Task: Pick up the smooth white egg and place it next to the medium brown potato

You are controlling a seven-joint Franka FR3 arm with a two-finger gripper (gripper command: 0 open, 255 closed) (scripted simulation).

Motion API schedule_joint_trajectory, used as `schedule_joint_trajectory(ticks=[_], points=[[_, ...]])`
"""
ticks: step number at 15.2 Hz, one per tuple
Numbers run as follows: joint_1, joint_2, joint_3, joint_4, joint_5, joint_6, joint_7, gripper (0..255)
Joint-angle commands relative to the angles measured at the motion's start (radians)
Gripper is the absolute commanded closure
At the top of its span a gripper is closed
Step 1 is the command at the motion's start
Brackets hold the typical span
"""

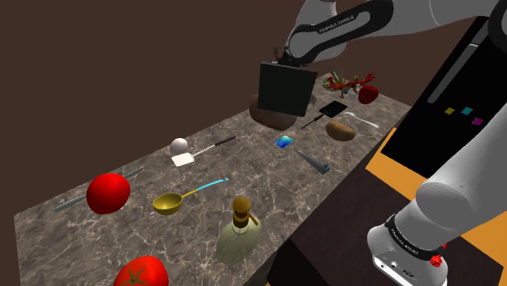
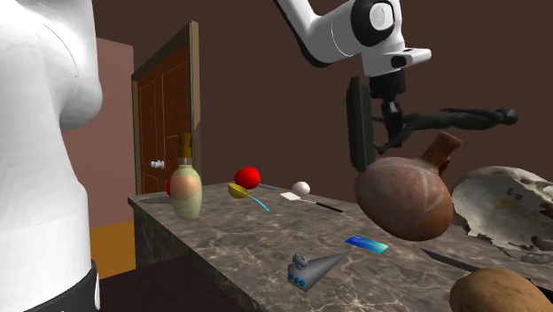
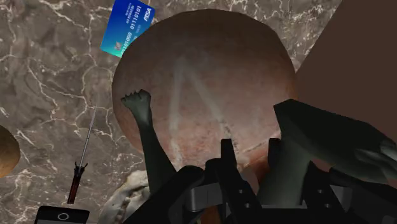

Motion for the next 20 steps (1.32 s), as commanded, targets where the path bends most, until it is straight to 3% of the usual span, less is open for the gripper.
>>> schedule_joint_trajectory(ticks=[1, 3, 4, 5, 13, 20], points=[[-0.036, 0.033, -0.029, -0.026, 0.008, -0.185, -0.06, 255], [-0.063, 0.023, -0.048, -0.038, 0.02, -0.184, -0.114, 255], [-0.041, -0.007, -0.029, -0.021, 0.013, 0.079, -0.081, 255], [-0.041, -0.007, -0.029, -0.021, 0.013, 0.079, -0.081, 0], [0.073, 0.086, 0.013, 0.001, -0.141, 0.14, 0.168, 0], [0.209, 0.2, 0.006, 0.076, -0.279, 0.157, 0.383, 0]])
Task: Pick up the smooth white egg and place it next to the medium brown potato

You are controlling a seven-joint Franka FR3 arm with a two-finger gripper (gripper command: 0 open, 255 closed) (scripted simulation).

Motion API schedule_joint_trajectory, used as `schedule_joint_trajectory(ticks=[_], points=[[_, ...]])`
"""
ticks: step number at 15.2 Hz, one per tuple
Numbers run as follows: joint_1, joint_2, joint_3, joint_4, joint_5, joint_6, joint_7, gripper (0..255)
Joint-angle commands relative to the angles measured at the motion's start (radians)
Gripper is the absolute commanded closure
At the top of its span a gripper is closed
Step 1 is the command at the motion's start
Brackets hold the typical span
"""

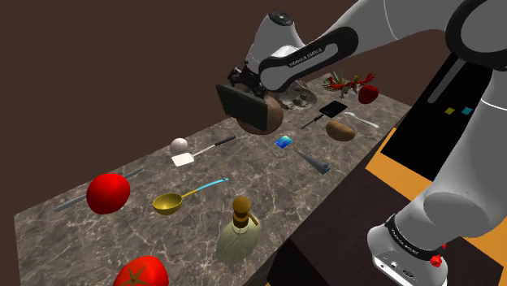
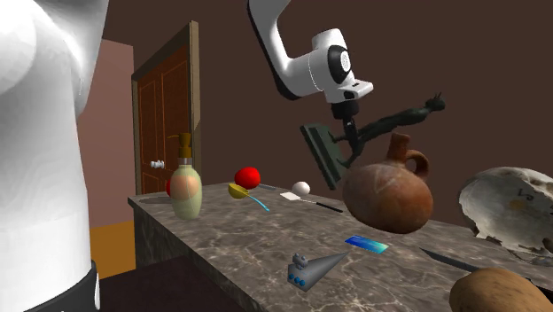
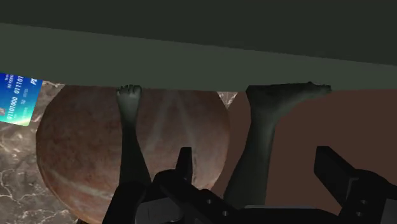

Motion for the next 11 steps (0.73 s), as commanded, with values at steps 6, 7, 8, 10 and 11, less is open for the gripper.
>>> schedule_joint_trajectory(ticks=[6, 7, 8, 10, 11], points=[[0.128, 0.148, -0.031, 0.09, -0.106, -0.043, 0.174, 0], [0.148, 0.169, -0.034, 0.111, -0.119, -0.047, 0.197, 0], [0.169, 0.191, -0.037, 0.133, -0.131, -0.052, 0.219, 0], [0.21, 0.235, -0.044, 0.181, -0.151, -0.063, 0.258, 0], [0.231, 0.258, -0.048, 0.207, -0.159, -0.069, 0.277, 0]])
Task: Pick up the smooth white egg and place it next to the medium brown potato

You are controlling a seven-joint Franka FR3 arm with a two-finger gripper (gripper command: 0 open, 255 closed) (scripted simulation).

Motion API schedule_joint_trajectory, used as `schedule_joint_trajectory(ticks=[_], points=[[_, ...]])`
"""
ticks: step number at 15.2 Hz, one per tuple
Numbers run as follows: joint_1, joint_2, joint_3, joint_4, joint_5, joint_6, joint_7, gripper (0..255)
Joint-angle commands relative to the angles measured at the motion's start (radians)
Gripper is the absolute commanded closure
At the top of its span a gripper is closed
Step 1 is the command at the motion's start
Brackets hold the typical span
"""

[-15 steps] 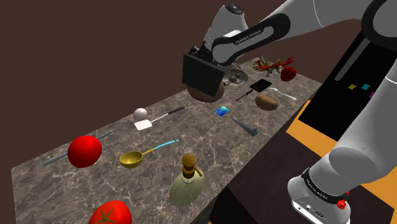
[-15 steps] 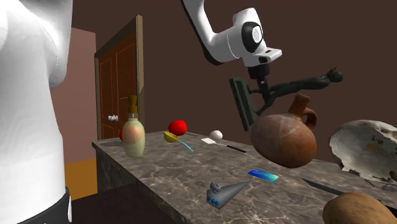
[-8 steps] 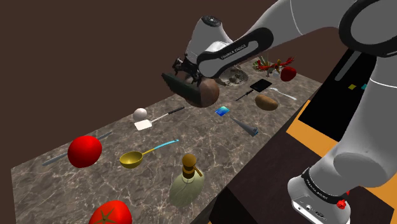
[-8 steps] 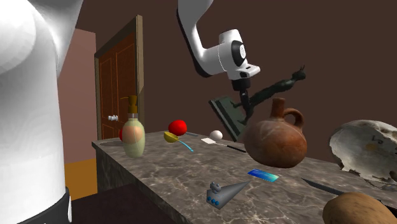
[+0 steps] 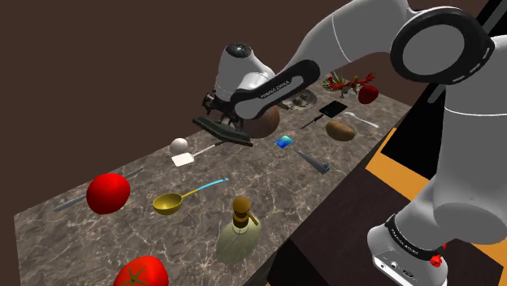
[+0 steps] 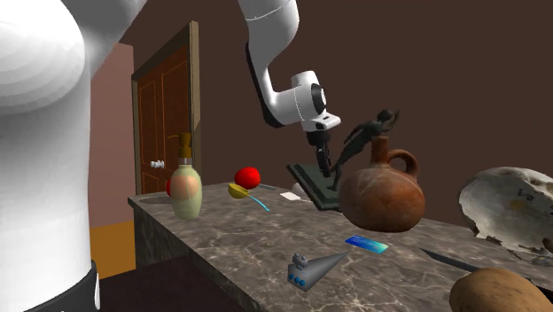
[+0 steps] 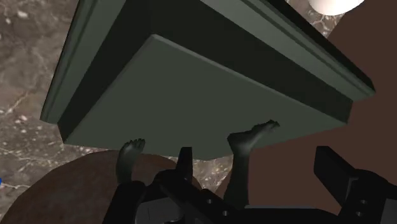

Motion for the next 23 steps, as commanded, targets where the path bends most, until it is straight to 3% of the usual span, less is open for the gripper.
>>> schedule_joint_trajectory(ticks=[1, 8, 13, 23], points=[[0.041, 0.05, -0.006, 0.062, -0.016, -0.021, 0.036, 0], [0.174, 0.23, -0.022, 0.288, -0.049, -0.088, 0.127, 0], [0.263, 0.386, -0.026, 0.508, -0.053, -0.164, 0.16, 0], [0.27, 0.506, -0.036, 0.625, -0.053, -0.157, 0.147, 0]])
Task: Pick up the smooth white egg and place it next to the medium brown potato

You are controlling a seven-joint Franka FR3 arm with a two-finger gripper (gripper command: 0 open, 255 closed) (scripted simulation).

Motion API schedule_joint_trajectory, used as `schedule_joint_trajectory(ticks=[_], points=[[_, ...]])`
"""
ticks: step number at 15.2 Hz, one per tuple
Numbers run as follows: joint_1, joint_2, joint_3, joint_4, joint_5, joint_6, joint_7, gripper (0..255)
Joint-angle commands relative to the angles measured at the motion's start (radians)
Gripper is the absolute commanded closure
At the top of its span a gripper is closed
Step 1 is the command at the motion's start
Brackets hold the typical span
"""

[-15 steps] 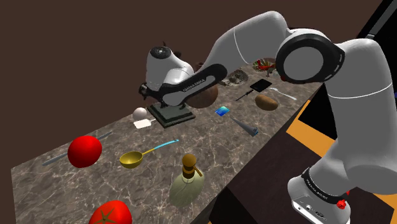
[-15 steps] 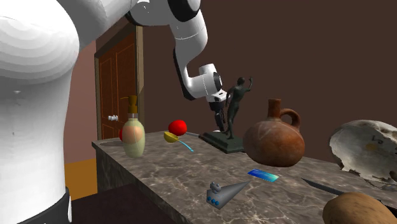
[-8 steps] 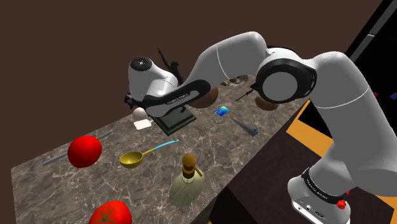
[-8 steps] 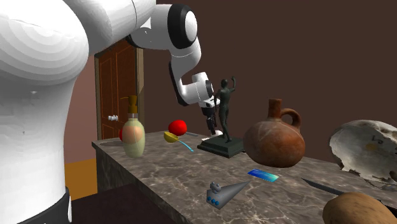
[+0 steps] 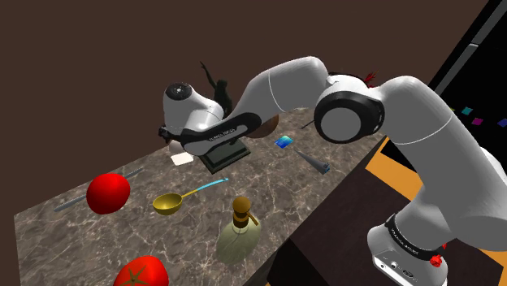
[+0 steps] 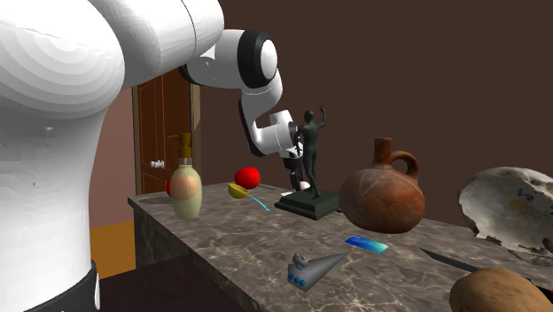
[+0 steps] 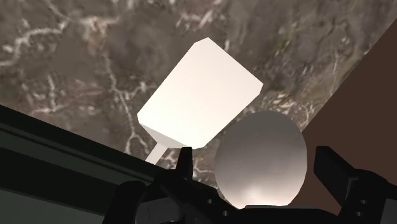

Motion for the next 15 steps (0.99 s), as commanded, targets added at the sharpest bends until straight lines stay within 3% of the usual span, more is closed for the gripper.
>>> schedule_joint_trajectory(ticks=[1, 6, 7, 15], points=[[-0.001, 0.005, -0.001, 0.003, 0.0, 0.001, -0.001, 0], [-0.001, 0.005, -0.001, 0.003, 0.0, 0.001, -0.001, 0], [0.0, 0.005, -0.001, 0.003, 0.0, 0.001, -0.001, 255], [0.0, 0.005, -0.002, 0.0, -0.001, 0.005, 0.001, 255]])
